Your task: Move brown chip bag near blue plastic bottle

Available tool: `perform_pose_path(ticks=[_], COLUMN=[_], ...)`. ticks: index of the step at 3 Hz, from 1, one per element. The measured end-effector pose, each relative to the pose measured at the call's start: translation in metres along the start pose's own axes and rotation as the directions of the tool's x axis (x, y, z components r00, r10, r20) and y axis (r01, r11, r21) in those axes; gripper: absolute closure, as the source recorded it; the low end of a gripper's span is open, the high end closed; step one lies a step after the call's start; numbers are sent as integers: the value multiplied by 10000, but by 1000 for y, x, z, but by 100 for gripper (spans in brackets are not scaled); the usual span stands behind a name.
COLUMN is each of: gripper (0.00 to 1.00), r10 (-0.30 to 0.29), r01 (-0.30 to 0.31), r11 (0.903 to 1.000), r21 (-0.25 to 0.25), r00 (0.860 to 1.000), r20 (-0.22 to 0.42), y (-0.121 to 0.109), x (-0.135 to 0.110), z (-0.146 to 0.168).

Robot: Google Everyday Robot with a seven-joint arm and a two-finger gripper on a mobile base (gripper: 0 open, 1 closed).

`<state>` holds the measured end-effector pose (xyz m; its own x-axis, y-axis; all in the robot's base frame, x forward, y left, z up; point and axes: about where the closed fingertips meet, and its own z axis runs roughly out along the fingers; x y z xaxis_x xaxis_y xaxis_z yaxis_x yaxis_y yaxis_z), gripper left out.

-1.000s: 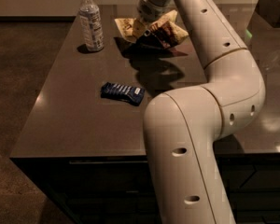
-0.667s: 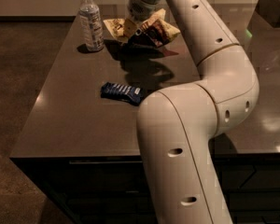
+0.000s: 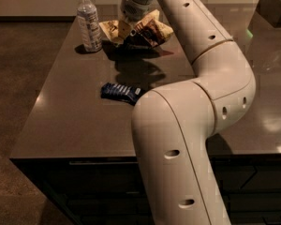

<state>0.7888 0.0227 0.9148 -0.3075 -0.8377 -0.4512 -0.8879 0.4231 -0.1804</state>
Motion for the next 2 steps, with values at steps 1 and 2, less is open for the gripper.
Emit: perform_pose_path(ticks=[1,2], gripper=[35,13], r10=[-7,-13], r01=[7,13], r11=[10000,10000], r21=[-6,-17], r00=[10000,10000], r20=[17,31], y=[0,0], x=[-1,-3], z=[5,9])
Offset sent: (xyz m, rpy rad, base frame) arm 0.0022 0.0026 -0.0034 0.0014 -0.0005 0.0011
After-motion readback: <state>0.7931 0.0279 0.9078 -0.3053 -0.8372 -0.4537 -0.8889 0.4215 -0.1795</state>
